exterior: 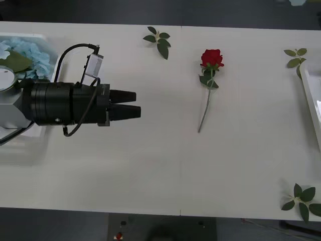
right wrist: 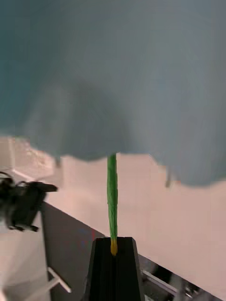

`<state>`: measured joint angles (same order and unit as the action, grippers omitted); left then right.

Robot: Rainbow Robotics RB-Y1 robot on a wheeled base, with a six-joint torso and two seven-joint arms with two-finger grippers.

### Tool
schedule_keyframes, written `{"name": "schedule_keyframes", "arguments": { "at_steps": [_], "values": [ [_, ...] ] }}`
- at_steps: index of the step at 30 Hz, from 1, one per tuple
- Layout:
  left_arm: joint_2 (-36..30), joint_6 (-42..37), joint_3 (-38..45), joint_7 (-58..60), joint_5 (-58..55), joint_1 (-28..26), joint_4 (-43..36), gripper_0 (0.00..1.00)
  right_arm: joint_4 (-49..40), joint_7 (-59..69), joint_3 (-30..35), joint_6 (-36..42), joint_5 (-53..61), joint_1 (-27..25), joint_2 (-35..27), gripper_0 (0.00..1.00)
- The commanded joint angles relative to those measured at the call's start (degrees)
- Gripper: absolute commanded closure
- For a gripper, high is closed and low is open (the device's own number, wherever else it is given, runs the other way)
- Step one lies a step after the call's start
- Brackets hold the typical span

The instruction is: Put the red flowers into the right box and the blue flowers into the left box

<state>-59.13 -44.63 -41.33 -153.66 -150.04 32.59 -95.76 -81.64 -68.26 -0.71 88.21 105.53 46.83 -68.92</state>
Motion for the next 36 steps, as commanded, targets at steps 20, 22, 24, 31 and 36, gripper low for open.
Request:
{"name": "schedule_keyframes", "arguments": {
  "at_steps": [20,22,24,31,36],
  "values": [
    [13.5,8.8,5.4,-1.3,0.4,-0.1,-0.3,0.00,-32.3,-1.2,-21.1,-65.9,3.7,-20.8,1.2,1.00],
    [14.2,10.0,5.4,-1.3,1.1,0.1,-0.3,0.00,-32.7,-1.0,-24.0,-68.2,2.4,-19.5,2.0,1.00],
    [15.2,11.2,5.4,-1.3,2.4,0.2,-0.2,0.00,-32.4,-0.9,-27.5,-69.9,2.0,-17.5,3.2,1.00],
    [16.9,12.2,4.6,-1.3,5.2,1.4,0.9,0.00,-32.7,-1.0,-29.9,-69.9,1.7,-16.2,4.5,1.00],
    [17.2,13.4,1.3,-1.3,5.4,3.8,2.7,0.00,-33.0,-0.7,-31.7,-69.5,1.3,-14.6,5.3,1.00]
  ]
}}
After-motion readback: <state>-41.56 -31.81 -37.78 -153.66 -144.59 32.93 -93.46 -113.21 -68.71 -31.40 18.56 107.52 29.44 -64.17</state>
